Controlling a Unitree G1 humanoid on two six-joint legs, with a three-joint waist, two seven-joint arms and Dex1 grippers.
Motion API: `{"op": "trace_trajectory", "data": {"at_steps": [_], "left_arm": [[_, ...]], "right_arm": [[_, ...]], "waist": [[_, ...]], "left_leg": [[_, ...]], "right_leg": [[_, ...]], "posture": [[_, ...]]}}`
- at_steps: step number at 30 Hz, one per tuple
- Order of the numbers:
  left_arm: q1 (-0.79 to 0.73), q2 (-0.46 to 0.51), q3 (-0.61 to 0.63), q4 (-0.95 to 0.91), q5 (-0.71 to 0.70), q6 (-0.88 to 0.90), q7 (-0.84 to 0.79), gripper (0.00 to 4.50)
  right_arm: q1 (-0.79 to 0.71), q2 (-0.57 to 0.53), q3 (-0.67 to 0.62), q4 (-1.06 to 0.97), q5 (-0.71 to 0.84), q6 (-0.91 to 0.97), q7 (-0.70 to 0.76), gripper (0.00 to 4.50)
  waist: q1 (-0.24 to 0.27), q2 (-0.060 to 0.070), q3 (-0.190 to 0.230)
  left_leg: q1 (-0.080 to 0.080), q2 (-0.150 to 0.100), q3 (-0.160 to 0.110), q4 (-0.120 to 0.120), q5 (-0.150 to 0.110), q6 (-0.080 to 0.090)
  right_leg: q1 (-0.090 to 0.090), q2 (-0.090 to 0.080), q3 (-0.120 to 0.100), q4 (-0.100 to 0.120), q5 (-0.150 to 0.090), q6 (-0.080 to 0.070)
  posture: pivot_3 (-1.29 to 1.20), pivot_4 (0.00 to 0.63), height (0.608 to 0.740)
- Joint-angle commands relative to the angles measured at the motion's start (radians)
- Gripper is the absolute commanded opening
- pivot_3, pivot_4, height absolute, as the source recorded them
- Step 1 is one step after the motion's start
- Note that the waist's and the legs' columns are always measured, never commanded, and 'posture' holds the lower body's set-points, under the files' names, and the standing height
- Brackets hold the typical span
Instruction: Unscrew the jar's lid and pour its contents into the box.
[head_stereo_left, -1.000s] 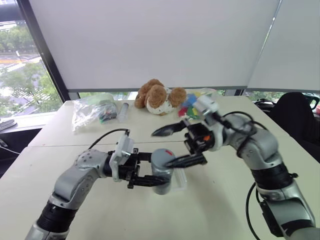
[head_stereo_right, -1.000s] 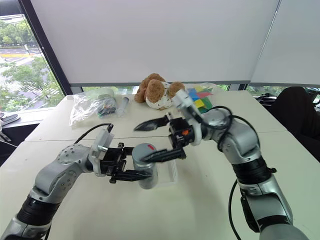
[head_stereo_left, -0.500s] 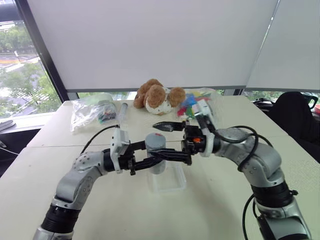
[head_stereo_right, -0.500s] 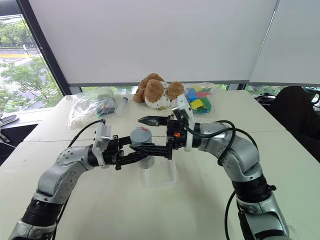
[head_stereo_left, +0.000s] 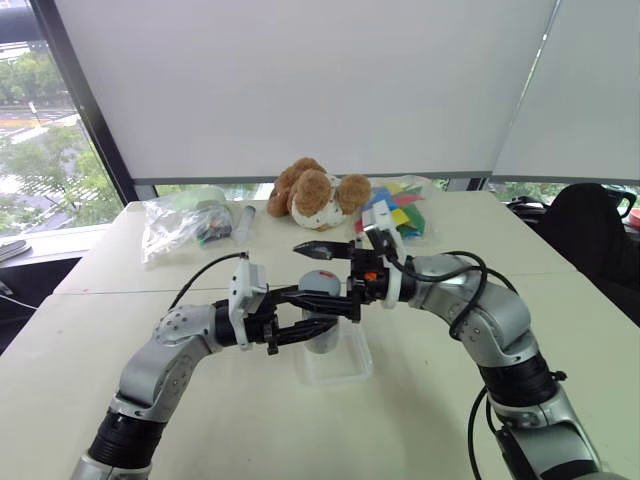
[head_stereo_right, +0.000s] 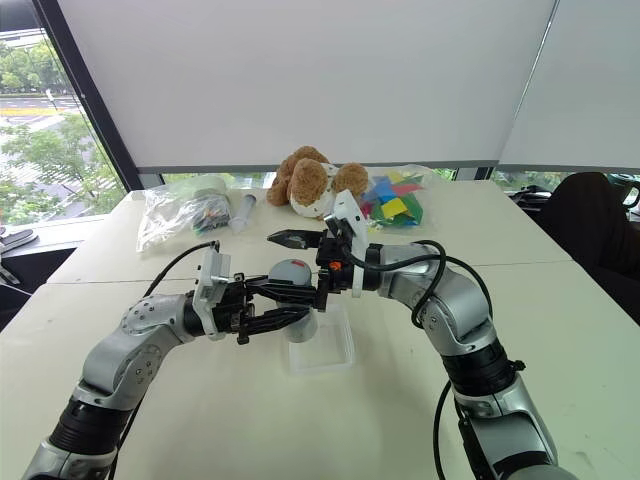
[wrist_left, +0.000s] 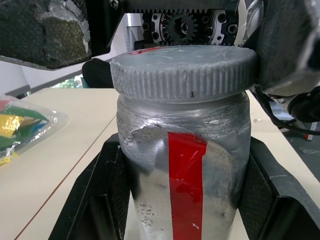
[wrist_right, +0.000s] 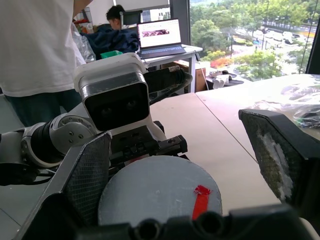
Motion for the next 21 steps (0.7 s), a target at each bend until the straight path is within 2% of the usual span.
{"op": "trace_trajectory", "data": {"at_steps": [1, 21], "left_arm": [[-0.010, 0.010, 0.009, -0.054, -0.010, -0.003, -0.006, 2.16], [0.021, 0.027, 0.010, -0.063, -0.006, -0.017, -0.014, 2.16]], "right_arm": [[-0.023, -0.007, -0.019, 0.010, -0.006, -0.026, 0.019, 4.44], [0.078, -0.132, -0.130, 0.010, 0.081, 0.027, 0.067, 4.44]], "waist": [[0.000, 0.000, 0.000], [0.001, 0.000, 0.000]], "left_leg": [[0.000, 0.000, 0.000, 0.000, 0.000, 0.000], [0.000, 0.000, 0.000, 0.000, 0.000, 0.000]], "right_leg": [[0.000, 0.000, 0.000, 0.000, 0.000, 0.000], [0.000, 0.000, 0.000, 0.000, 0.000, 0.000]], "posture": [[0.00, 0.150, 0.740], [0.00, 0.150, 0.740]]}}
